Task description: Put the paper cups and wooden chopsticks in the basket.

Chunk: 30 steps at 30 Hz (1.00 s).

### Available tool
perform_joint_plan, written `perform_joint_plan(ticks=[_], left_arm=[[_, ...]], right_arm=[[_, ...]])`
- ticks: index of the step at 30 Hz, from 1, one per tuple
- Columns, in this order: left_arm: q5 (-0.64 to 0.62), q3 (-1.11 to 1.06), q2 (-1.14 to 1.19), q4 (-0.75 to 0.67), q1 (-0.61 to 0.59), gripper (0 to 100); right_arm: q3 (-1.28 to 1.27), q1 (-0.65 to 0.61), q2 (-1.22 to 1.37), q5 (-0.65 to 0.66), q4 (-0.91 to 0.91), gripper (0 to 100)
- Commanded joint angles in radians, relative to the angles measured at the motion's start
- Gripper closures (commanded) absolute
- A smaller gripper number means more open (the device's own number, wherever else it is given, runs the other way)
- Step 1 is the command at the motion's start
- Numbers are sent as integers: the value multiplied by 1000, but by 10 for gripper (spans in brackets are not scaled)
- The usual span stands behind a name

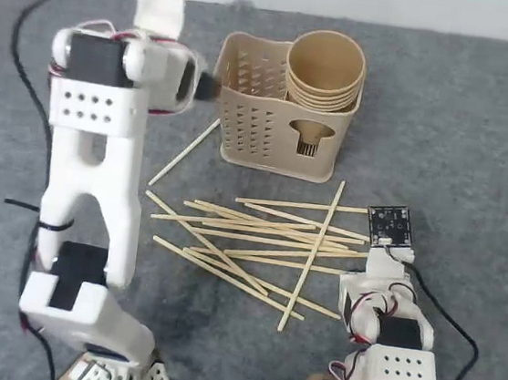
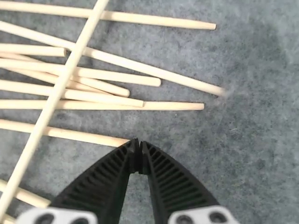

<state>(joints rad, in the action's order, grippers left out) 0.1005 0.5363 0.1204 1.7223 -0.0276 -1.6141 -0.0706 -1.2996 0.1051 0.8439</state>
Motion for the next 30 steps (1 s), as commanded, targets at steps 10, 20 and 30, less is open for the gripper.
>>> perform_joint_plan(ticks=[10,20,30], left_arm=[[316,-458,-44,-327,-91,863],[400,-785,-43,-761,-40,863],[397,-762,110,-873,-44,863]], right_arm=[[9,8,-18,-11,-22,989],[9,8,-18,-11,-22,989],[9,8,-18,-11,-22,989]])
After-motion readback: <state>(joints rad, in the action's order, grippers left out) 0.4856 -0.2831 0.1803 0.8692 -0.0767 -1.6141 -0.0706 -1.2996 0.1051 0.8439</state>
